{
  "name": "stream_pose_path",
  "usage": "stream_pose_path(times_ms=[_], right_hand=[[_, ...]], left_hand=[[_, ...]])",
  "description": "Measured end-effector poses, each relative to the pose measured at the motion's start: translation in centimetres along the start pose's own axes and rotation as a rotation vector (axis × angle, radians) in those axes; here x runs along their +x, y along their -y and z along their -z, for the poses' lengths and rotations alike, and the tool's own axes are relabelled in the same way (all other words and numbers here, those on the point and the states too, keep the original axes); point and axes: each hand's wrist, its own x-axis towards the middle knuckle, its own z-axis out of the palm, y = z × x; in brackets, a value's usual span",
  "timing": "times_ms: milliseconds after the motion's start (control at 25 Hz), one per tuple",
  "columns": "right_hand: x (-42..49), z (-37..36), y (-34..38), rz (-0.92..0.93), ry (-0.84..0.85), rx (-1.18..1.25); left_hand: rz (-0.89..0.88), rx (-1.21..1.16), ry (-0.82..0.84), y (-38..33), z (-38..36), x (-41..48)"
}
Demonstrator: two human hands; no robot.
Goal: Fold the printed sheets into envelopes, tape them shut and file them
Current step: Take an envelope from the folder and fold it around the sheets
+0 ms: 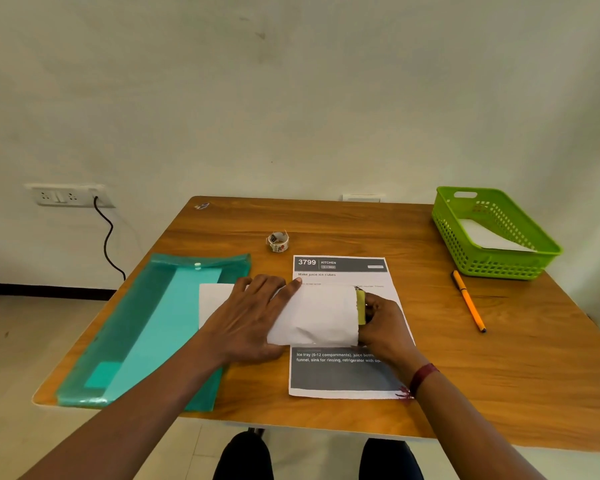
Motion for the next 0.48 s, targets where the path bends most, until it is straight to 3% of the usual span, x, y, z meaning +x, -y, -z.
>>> stream_pose_path(times_ms=[240, 480], right_hand=[[0.3, 0.7, -0.4, -0.158, 0.026, 0.198], [0.4, -0.3, -0.1, -0.114, 0.04, 0.203]], left_hand=[[0.034, -0.047, 0.011, 1.0, -0.1, -0.3], [0.023, -0.039, -0.052, -0.2, -0.6, 0.7]])
